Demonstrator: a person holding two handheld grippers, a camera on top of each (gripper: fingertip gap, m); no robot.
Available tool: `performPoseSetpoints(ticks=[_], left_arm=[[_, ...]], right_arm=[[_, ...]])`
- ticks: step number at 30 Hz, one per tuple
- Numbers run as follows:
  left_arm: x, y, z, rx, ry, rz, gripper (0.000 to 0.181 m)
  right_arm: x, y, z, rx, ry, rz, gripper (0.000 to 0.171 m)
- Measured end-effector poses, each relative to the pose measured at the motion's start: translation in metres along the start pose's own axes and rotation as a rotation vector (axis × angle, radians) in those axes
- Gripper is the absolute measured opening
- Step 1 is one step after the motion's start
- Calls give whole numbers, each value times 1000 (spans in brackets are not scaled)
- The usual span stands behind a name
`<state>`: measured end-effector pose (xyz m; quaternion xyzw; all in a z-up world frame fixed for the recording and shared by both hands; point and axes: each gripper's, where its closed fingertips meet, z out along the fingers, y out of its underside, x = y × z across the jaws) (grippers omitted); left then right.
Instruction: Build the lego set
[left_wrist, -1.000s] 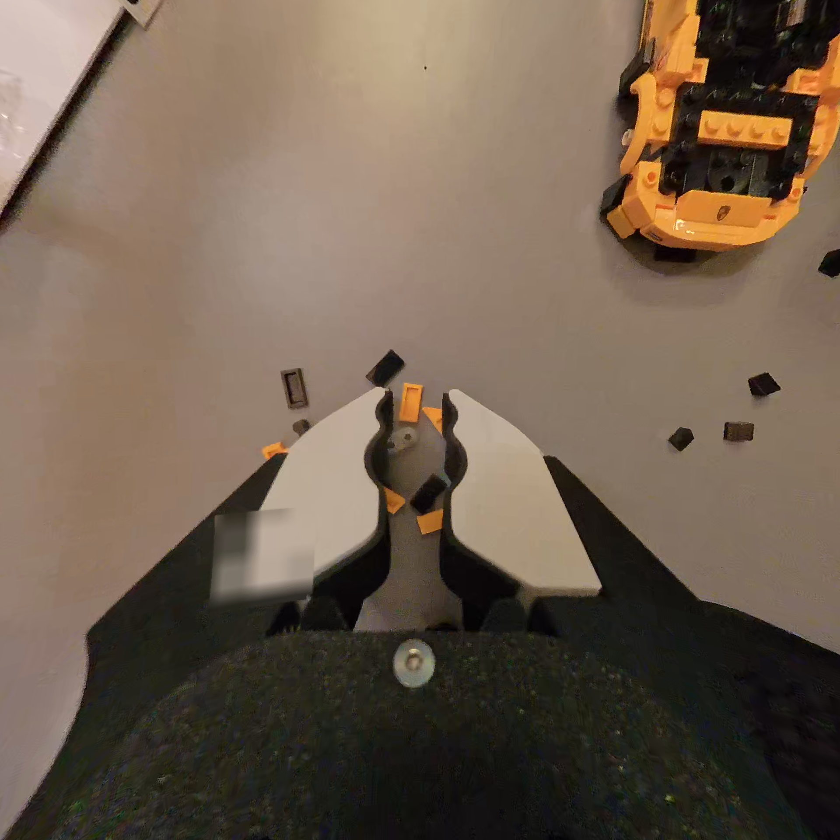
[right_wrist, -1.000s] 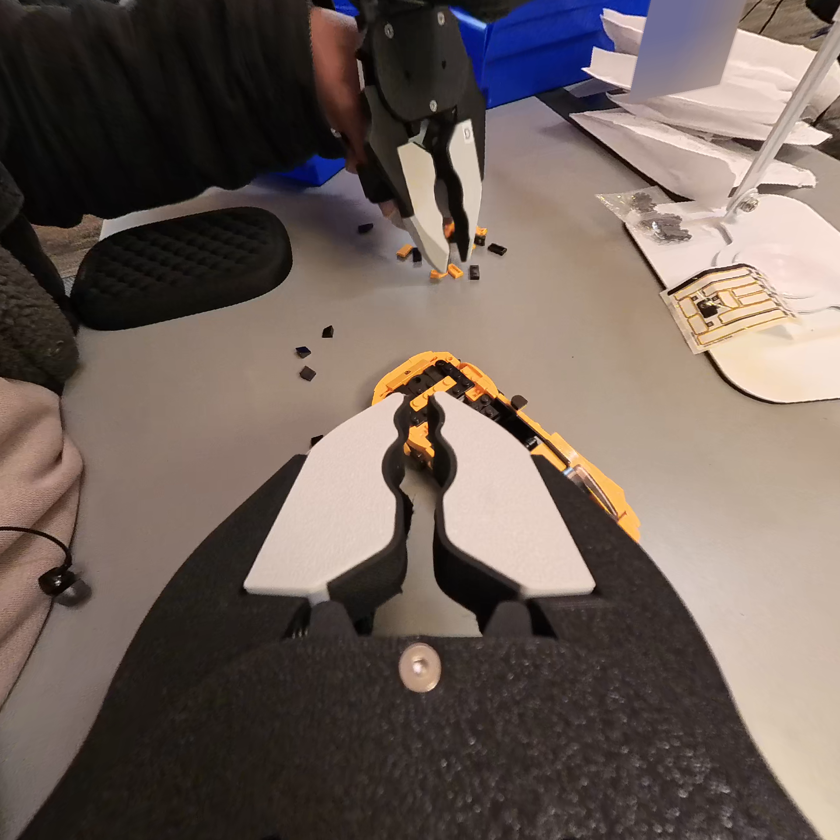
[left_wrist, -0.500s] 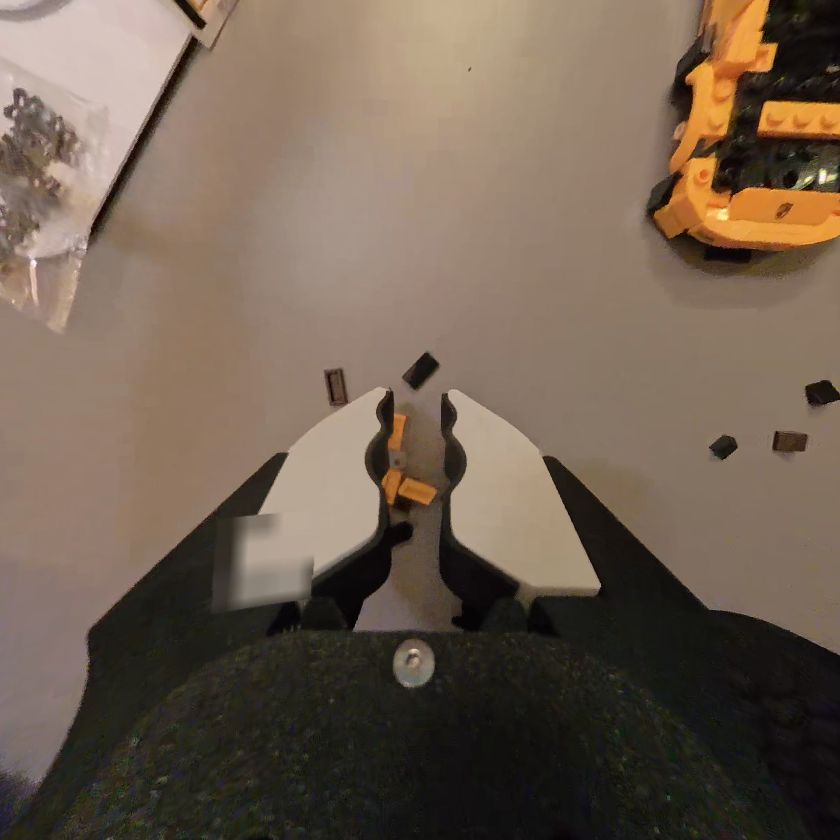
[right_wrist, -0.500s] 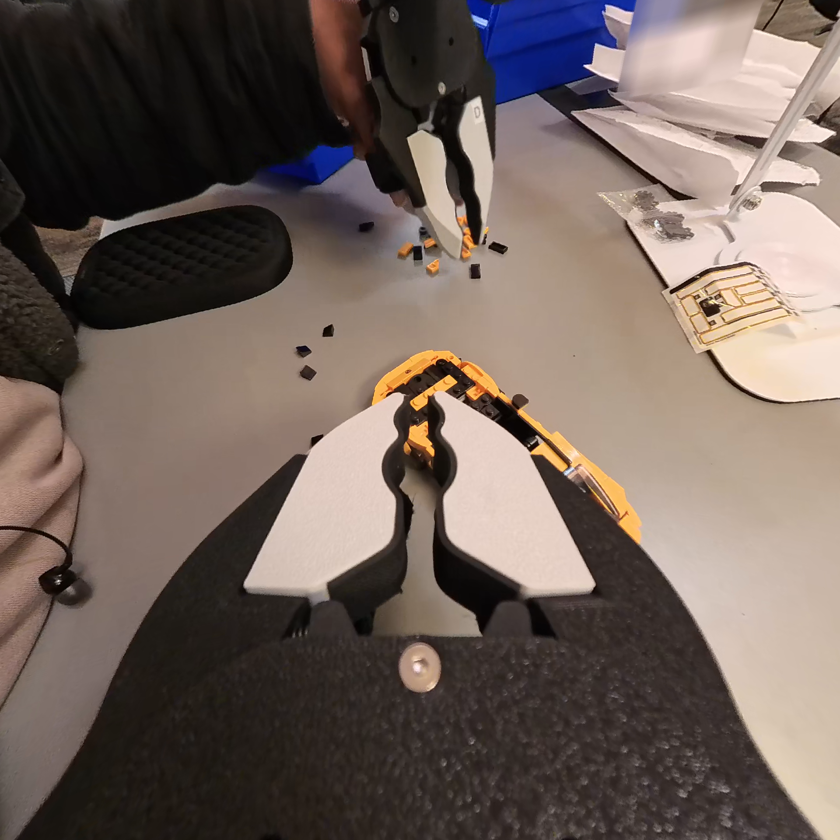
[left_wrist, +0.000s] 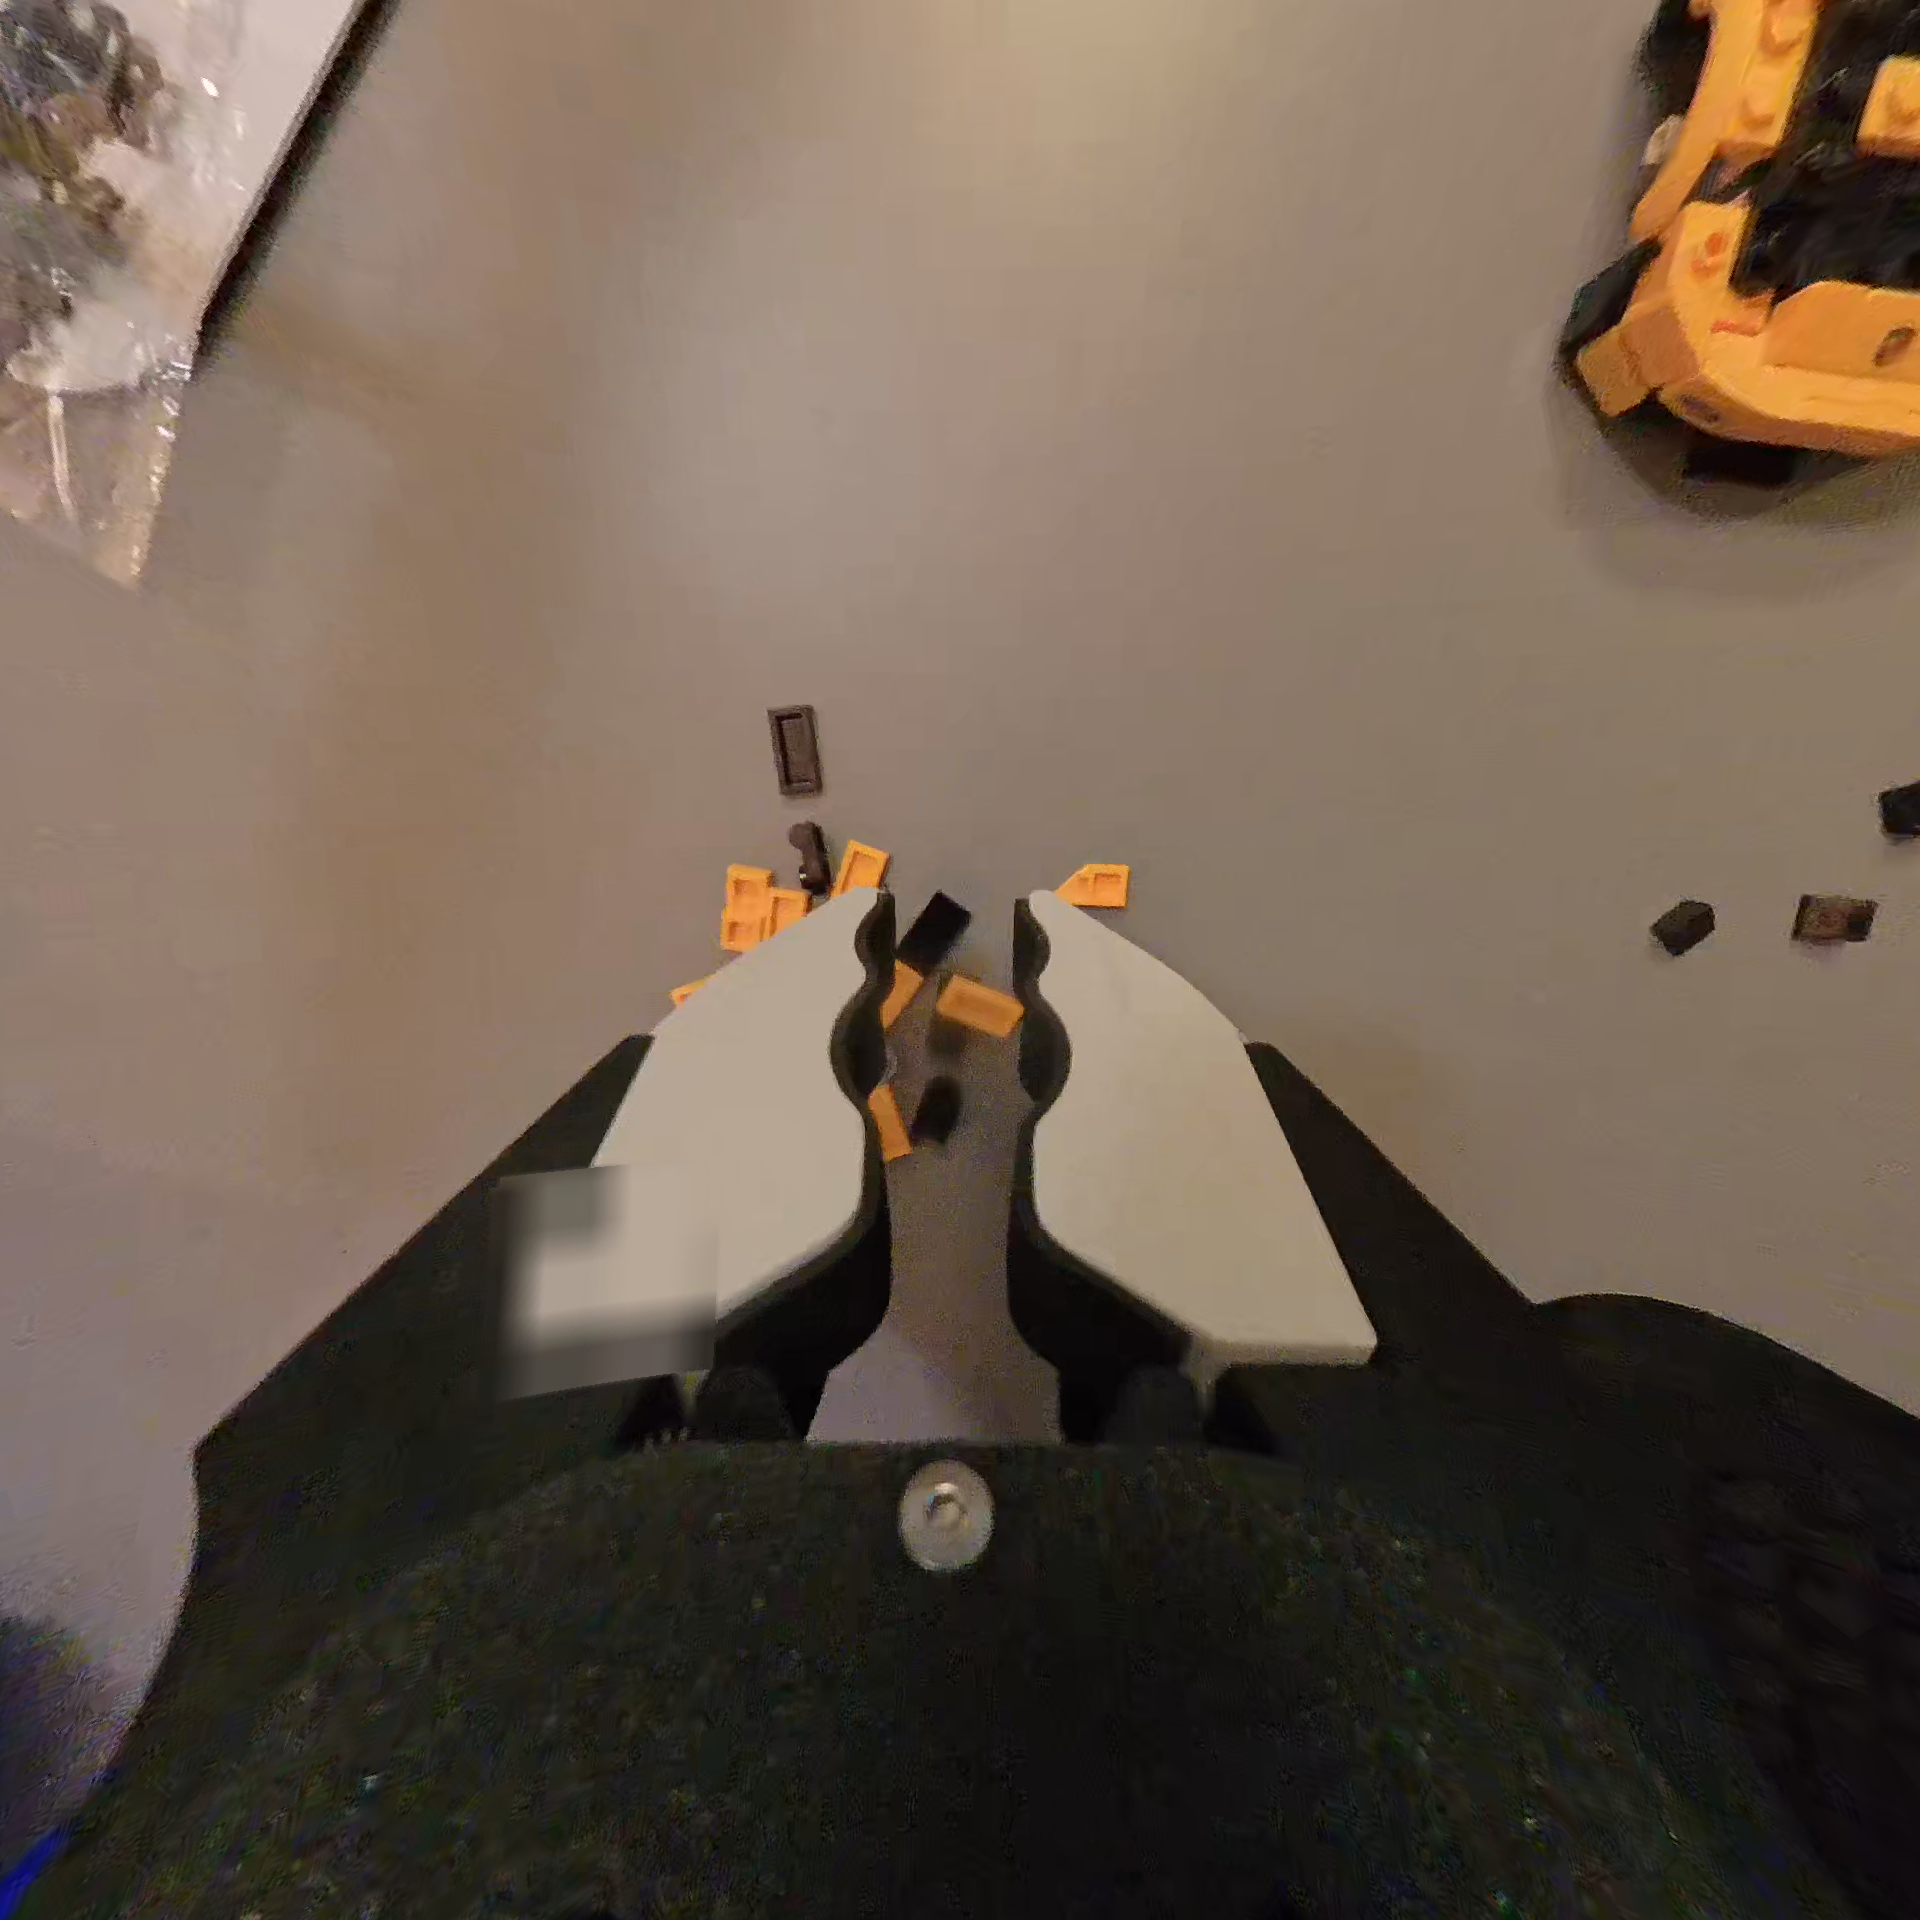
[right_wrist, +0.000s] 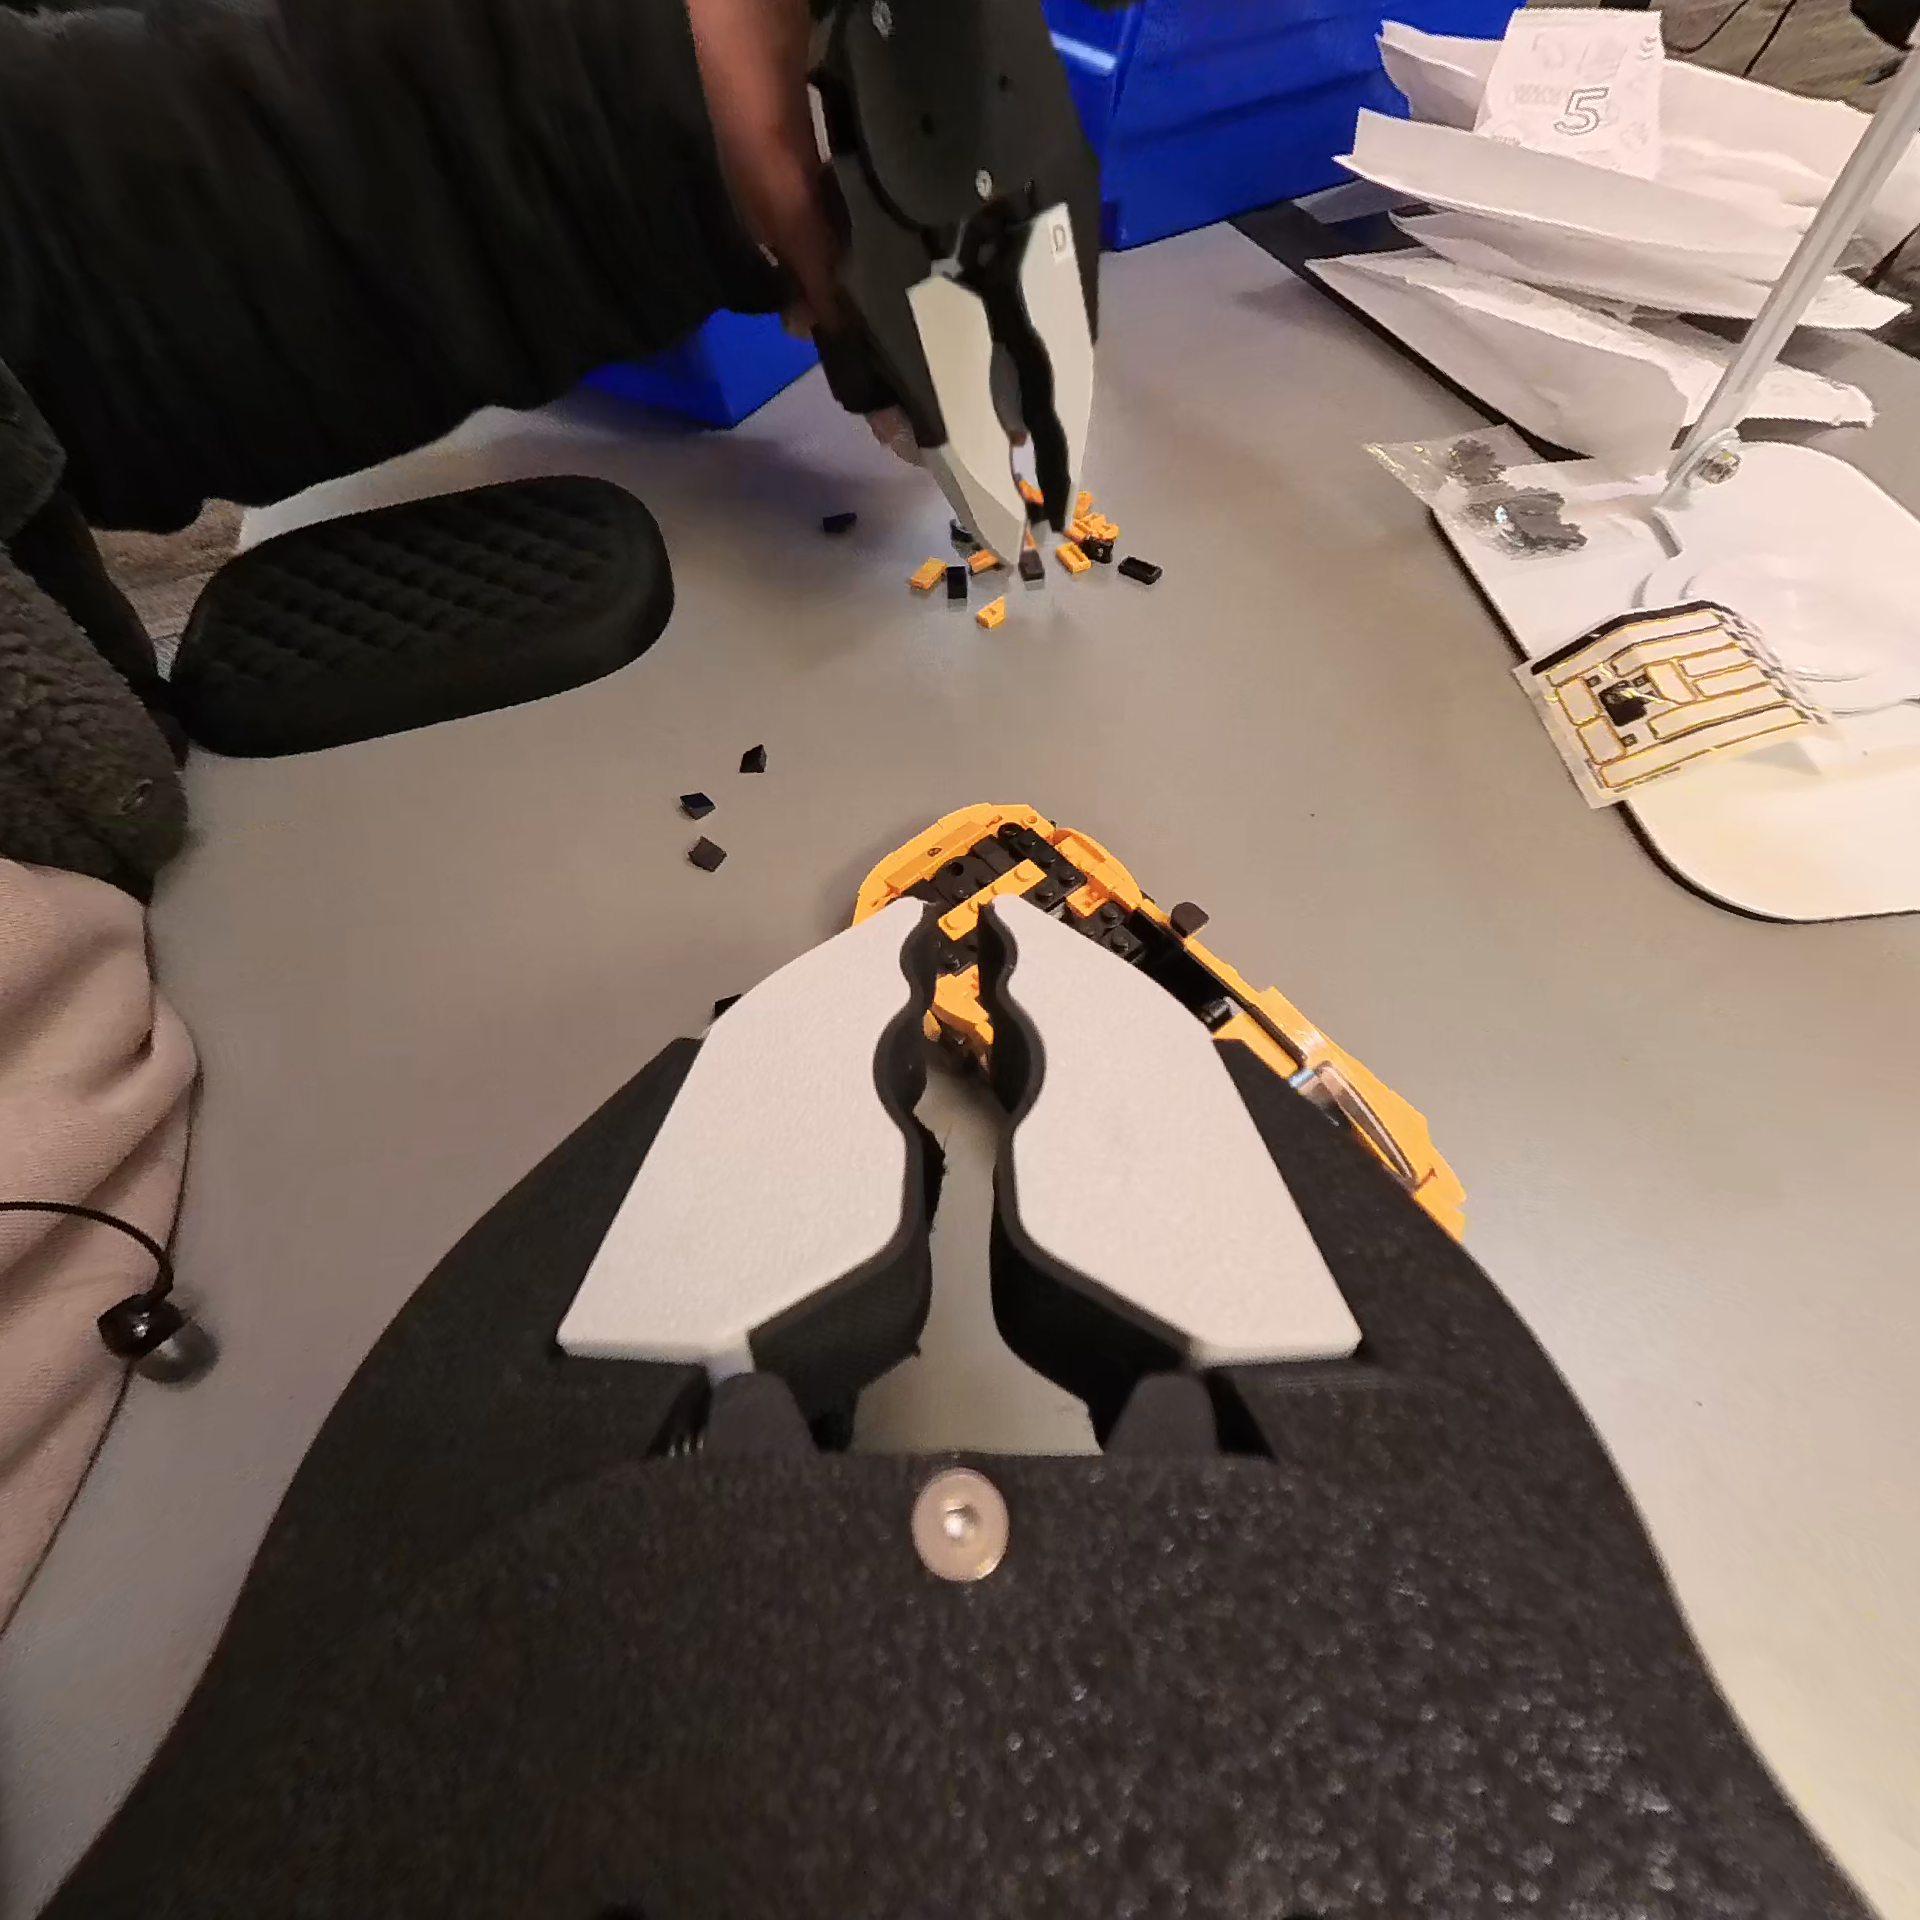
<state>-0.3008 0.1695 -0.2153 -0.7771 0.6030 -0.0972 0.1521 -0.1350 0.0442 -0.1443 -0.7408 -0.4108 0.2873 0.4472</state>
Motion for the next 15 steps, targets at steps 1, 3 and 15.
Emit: performPoseSetpoints(ticks=[1, 3, 15], left_arm=[[4, -2, -2, 18, 15, 0, 20], [16, -7, -1, 54, 70, 6, 19], [-8, 29, -1, -104, -121, -43, 8]], right_arm=[[0, 0, 0, -1, -1, 0, 6], [-1, 0, 0, -1, -1, -3, 6], [-3, -2, -1, 6, -1, -10, 6]])
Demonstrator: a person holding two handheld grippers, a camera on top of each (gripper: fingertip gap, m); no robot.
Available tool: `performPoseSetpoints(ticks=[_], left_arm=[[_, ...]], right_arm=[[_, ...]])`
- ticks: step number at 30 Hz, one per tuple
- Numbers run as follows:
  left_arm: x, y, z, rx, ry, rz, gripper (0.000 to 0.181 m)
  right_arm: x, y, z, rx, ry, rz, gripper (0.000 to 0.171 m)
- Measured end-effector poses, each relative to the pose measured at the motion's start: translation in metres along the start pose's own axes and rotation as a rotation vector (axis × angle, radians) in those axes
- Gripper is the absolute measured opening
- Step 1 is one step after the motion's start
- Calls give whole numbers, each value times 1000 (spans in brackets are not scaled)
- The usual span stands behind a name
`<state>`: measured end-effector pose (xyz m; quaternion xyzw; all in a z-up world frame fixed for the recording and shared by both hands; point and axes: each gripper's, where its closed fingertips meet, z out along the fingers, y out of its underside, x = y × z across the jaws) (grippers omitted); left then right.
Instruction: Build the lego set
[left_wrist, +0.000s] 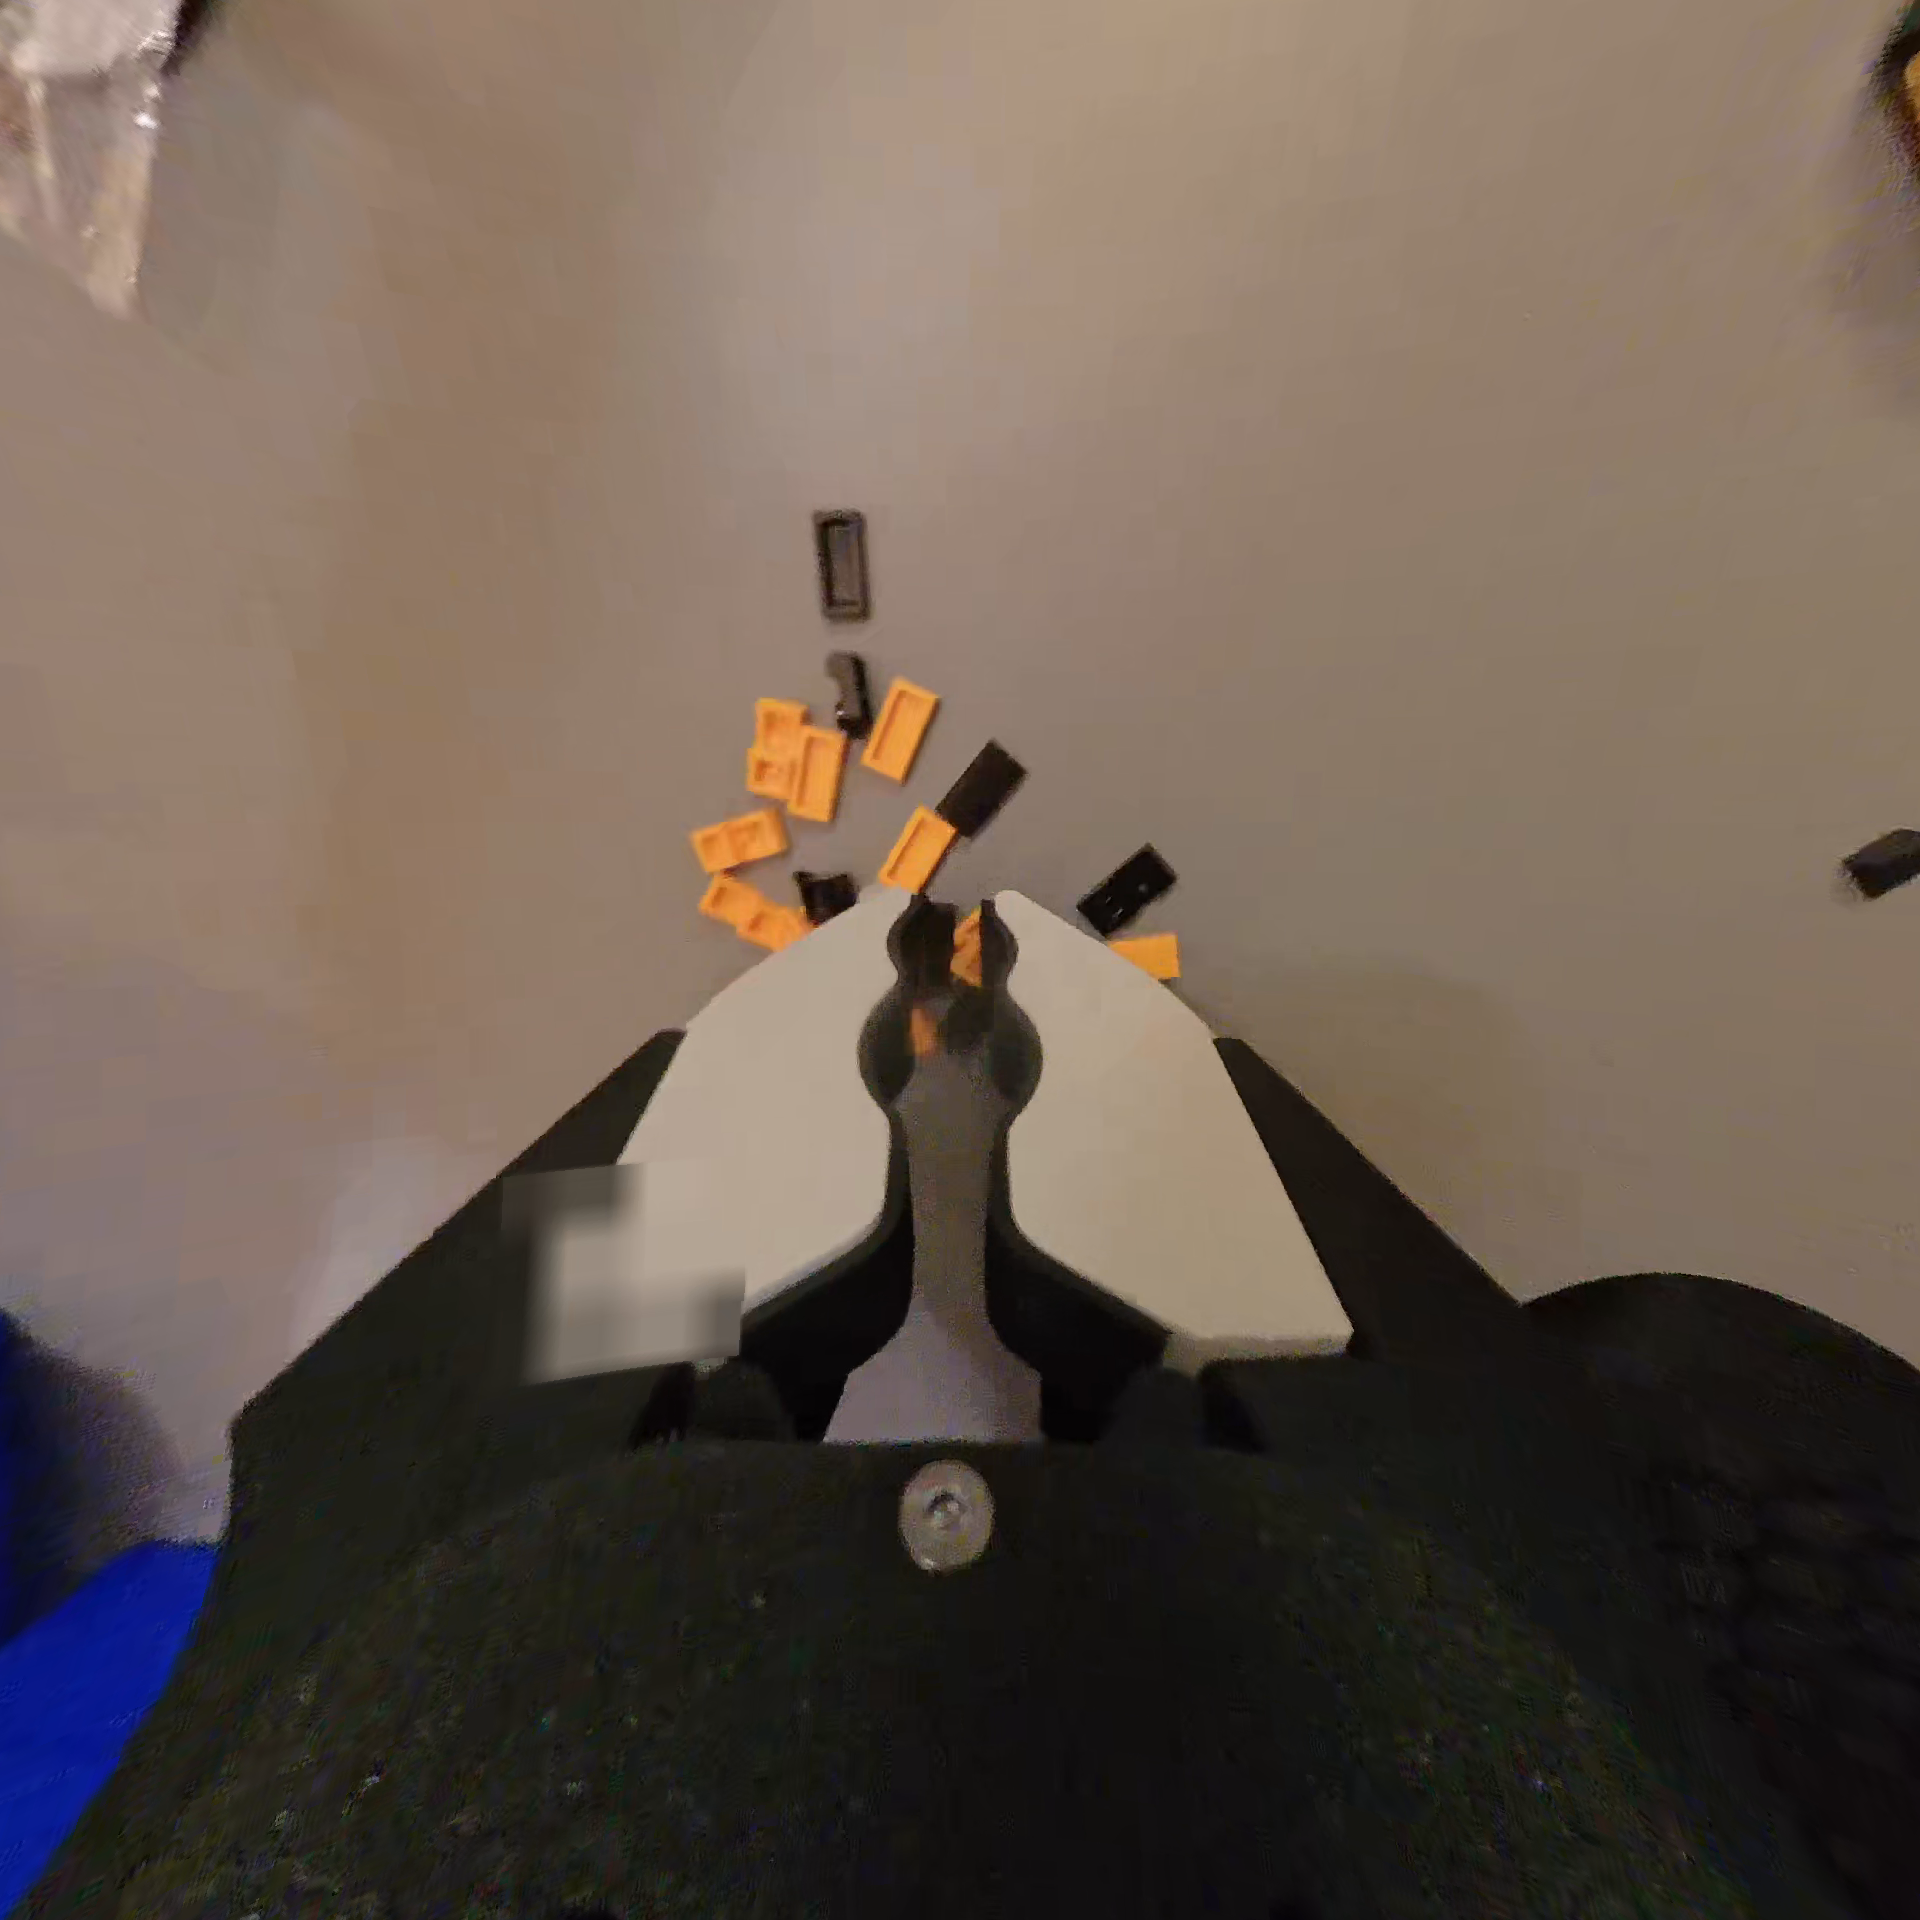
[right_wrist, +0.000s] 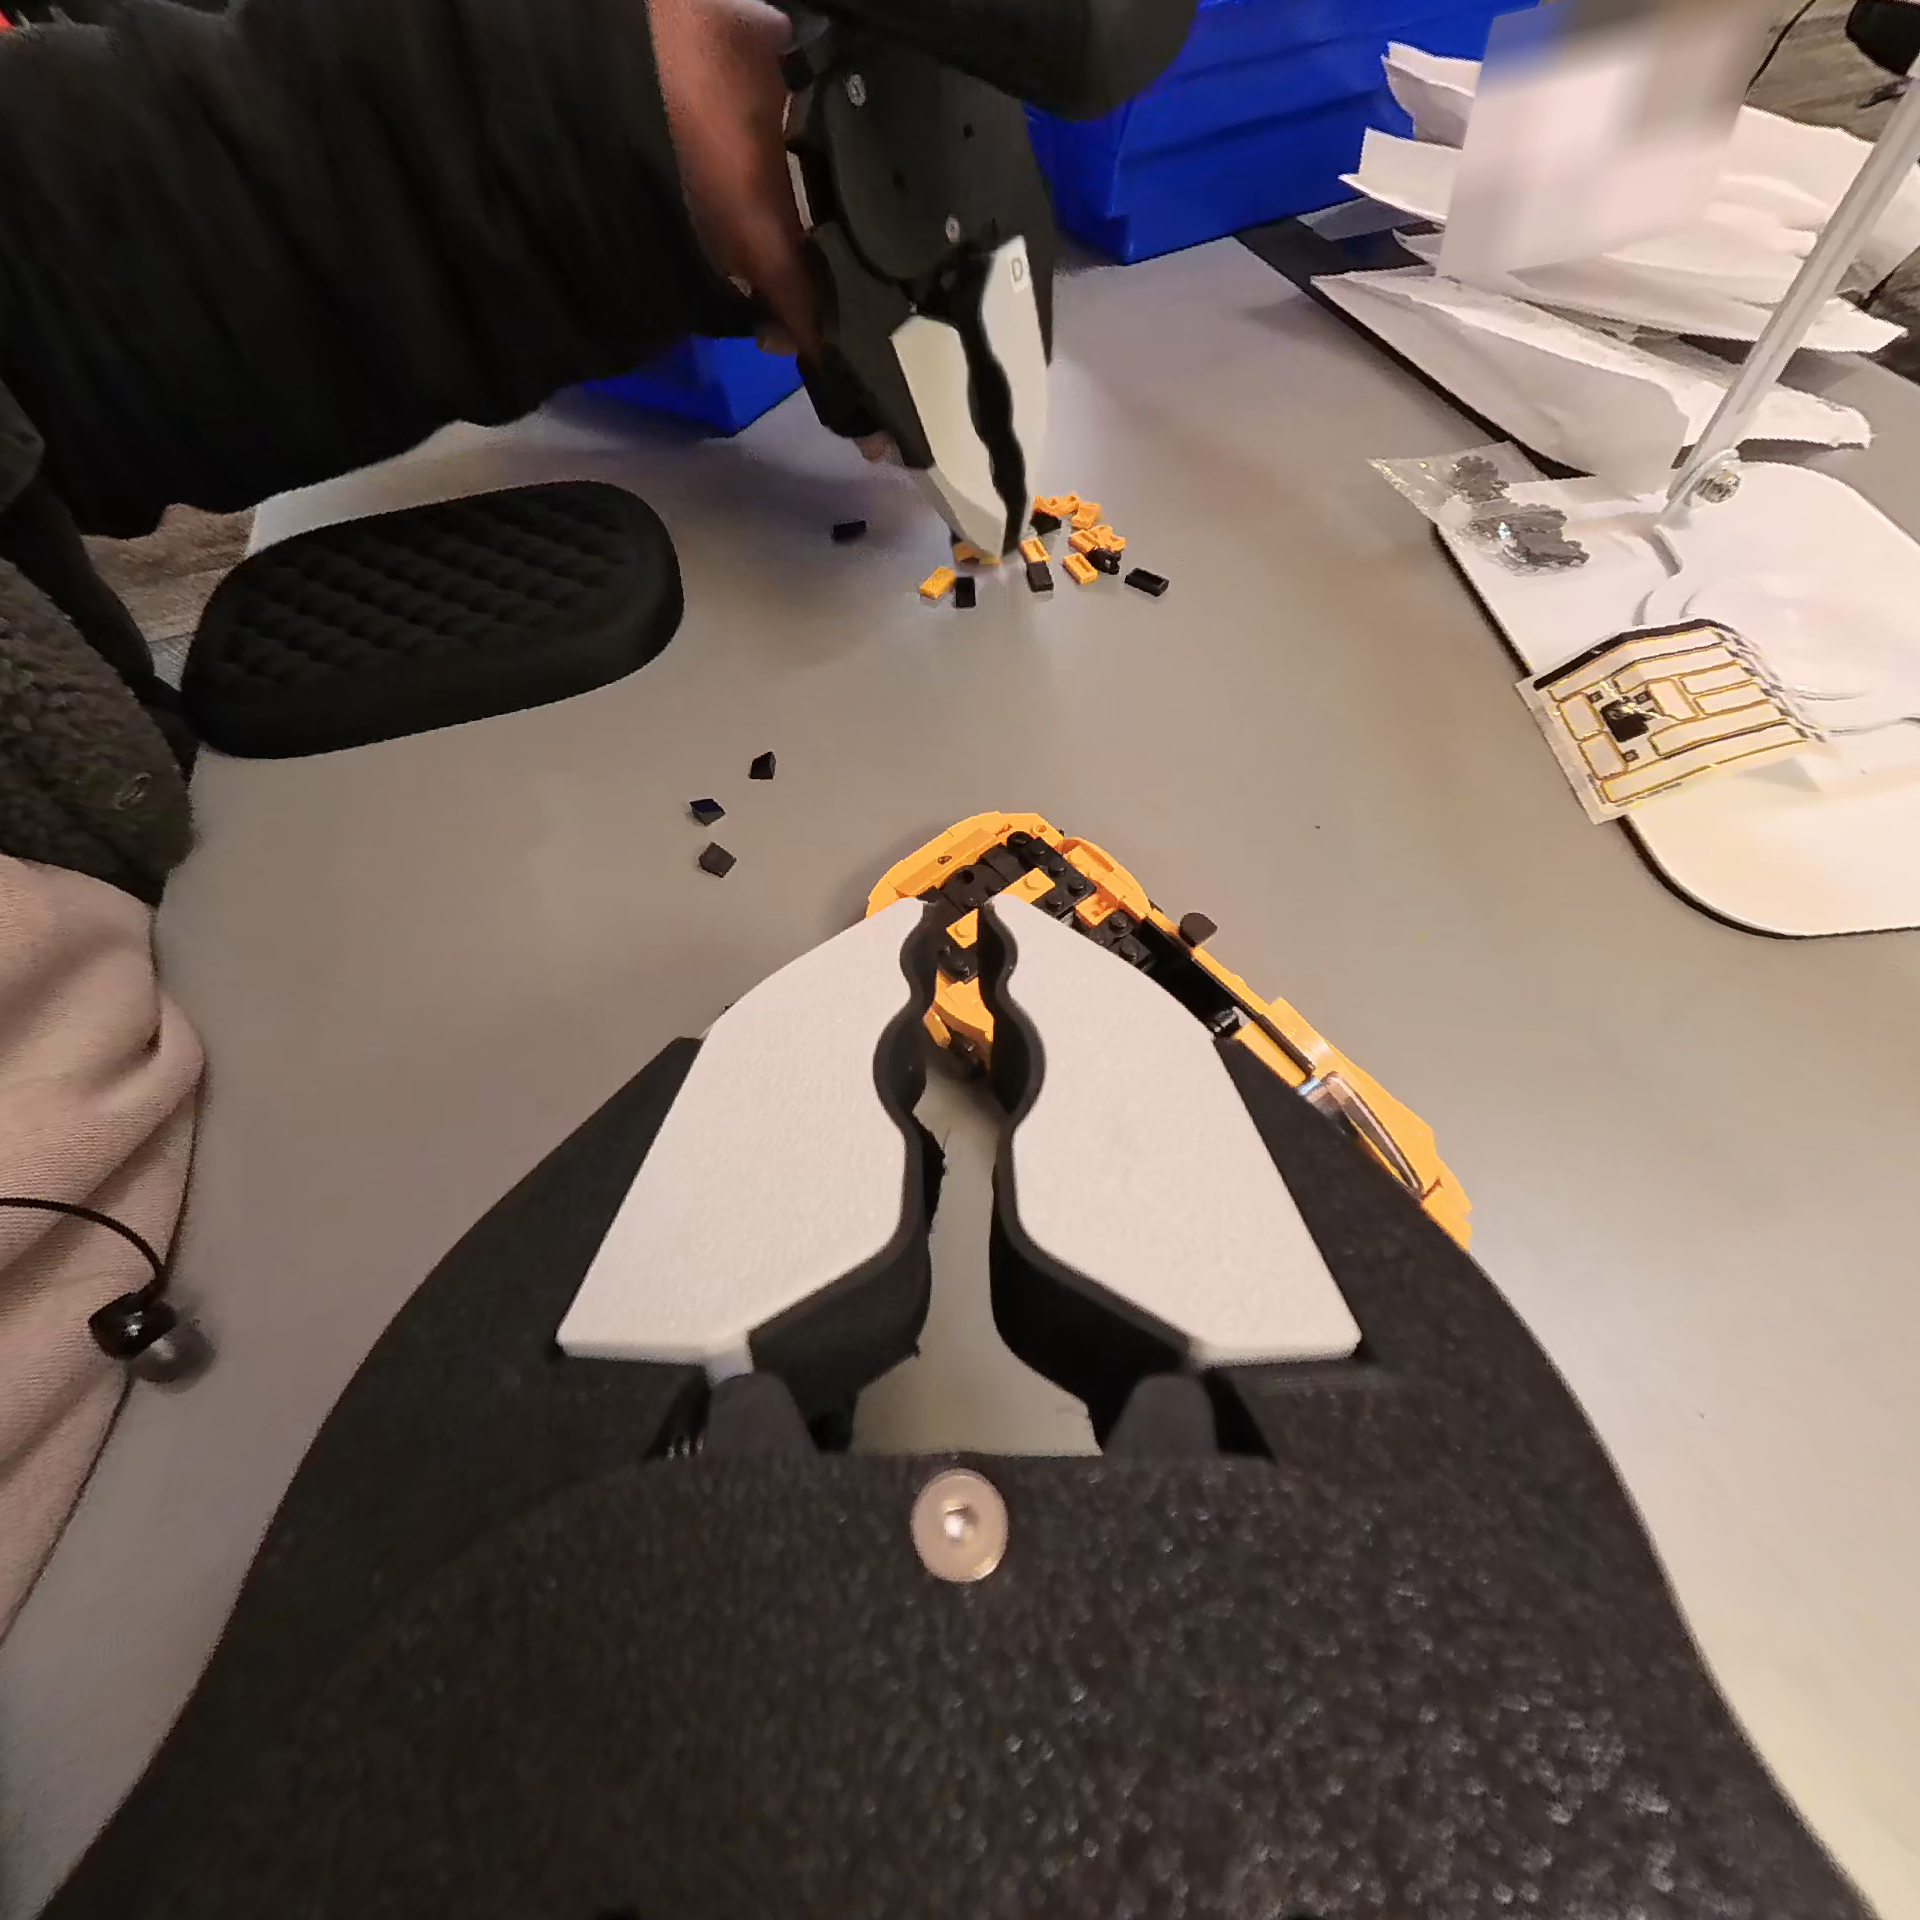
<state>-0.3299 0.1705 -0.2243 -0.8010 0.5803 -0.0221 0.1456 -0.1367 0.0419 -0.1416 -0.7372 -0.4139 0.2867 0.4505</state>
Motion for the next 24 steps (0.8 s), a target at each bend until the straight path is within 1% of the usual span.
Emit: performPoseSetpoints(ticks=[2, 4, 8, 10, 12, 14, 16, 19, 21, 22, 24], left_arm=[[-3, -5, -8, 50, -61, -11, 17], [5, -16, -17, 136, -67, -17, 23], [60, -37, -29, 330, 103, 0, 24], [89, -36, -29, 360, 184, 32, 24], [109, -26, -24, 347, 207, 82, 24], [125, -16, -20, 342, 237, 122, 22], [133, -11, -15, 348, 243, 118, 20], [135, -18, -12, 394, 239, 90, 19], [132, -30, -10, 427, 228, 92, 25], [129, -38, -8, 442, 222, 92, 29], [130, -53, -2, 449, 248, 99, 40]], right_arm=[[0, 0, 0, 0, 2, -2, 6], [0, 0, 0, -2, 7, -6, 6], [7, 7, -1, -39, 51, -46, 7], [12, 9, -5, -44, 80, -69, 7], [20, 9, -12, -42, 116, -86, 11], [31, 12, -21, -71, 175, -124, 18], [42, 23, -28, -160, 227, -177, 28], [52, 45, -34, -292, 228, -223, 44], [58, 66, -35, -409, 213, -213, 58], [59, 73, -35, -449, 209, -221, 61], [60, 79, -31, -484, 207, -241, 58]])
